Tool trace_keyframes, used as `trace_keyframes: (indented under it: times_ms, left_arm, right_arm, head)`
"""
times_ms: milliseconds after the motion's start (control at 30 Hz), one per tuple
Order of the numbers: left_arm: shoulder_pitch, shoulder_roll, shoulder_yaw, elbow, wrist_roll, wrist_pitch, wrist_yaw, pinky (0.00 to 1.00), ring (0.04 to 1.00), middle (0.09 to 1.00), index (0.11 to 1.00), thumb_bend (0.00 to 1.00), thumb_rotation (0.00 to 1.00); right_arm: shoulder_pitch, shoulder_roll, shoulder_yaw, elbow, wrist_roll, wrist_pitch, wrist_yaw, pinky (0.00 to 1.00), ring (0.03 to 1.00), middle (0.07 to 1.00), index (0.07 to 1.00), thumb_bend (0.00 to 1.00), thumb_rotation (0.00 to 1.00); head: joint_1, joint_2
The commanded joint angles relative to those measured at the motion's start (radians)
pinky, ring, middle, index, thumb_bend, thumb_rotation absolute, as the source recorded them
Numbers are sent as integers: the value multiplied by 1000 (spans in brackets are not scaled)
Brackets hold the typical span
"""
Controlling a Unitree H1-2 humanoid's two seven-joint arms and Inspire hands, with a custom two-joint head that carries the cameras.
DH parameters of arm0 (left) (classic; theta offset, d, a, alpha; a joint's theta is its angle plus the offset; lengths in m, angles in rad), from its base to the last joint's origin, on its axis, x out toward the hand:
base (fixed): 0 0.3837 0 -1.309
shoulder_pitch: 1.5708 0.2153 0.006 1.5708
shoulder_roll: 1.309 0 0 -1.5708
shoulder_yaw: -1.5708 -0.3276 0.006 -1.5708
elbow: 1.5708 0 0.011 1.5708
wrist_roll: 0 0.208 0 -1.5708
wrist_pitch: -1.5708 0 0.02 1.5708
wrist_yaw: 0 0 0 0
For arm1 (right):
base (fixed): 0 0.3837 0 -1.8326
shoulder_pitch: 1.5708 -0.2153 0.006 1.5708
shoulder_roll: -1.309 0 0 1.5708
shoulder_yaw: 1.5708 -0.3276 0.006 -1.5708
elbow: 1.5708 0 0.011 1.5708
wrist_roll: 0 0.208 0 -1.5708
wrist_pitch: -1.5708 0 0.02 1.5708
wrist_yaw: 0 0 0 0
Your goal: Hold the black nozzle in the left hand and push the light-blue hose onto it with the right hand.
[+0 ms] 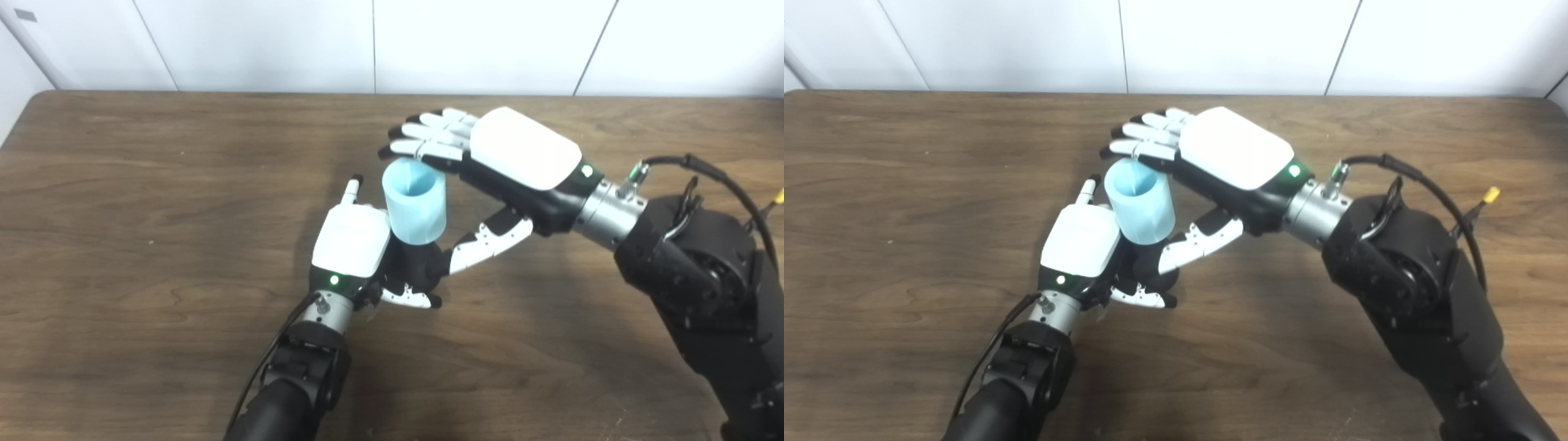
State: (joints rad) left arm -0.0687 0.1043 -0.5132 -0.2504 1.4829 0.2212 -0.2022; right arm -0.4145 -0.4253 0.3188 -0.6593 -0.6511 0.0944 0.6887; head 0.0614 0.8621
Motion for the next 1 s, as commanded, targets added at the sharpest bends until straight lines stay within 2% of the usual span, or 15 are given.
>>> trace_keyframes:
  times_ms: [0, 133, 267, 400, 500, 767, 967]
  left_arm:
    - [16, 5, -12, 12, -4, -25, 4, 987, 630, 537, 456, 519, 0]
    - [13, 11, -17, 12, 6, -26, 3, 979, 632, 514, 472, 523, 0]
    - [5, 21, -26, 9, 28, -30, -27, 986, 650, 543, 459, 518, 0]
    - [3, 16, -29, 12, 34, -22, -25, 986, 649, 532, 463, 520, 0]
    - [7, 6, -22, 12, 22, -13, -15, 984, 639, 527, 461, 521, 0]
    - [9, -4, -18, 12, 22, -11, -18, 995, 630, 527, 460, 521, 0]
    - [12, -7, -14, 11, 14, -13, -13, 986, 626, 522, 463, 522, 0]
  right_arm:
    - [-24, 10, -13, -20, -7, -38, -34, 912, 925, 896, 843, 704, 926]
    - [-15, 23, -8, -15, -22, -54, -21, 899, 918, 893, 829, 705, 929]
    - [-6, 29, 3, -13, -28, -57, -3, 910, 931, 892, 829, 712, 944]
    - [3, 24, 24, -3, -49, -77, 14, 928, 941, 903, 855, 719, 988]
    - [17, 17, 29, -8, -56, -73, 33, 947, 940, 903, 861, 715, 954]
    - [53, 4, 20, -35, -83, -45, 84, 983, 944, 916, 882, 727, 952]
    - [82, -5, 29, -23, -132, -81, 81, 973, 928, 910, 889, 735, 972]
  head:
    - [0, 1]
    - [-2, 3]
    - [-2, 4]
    - [0, 5]
    - [0, 5]
    - [-1, 8]
    - [-2, 8]
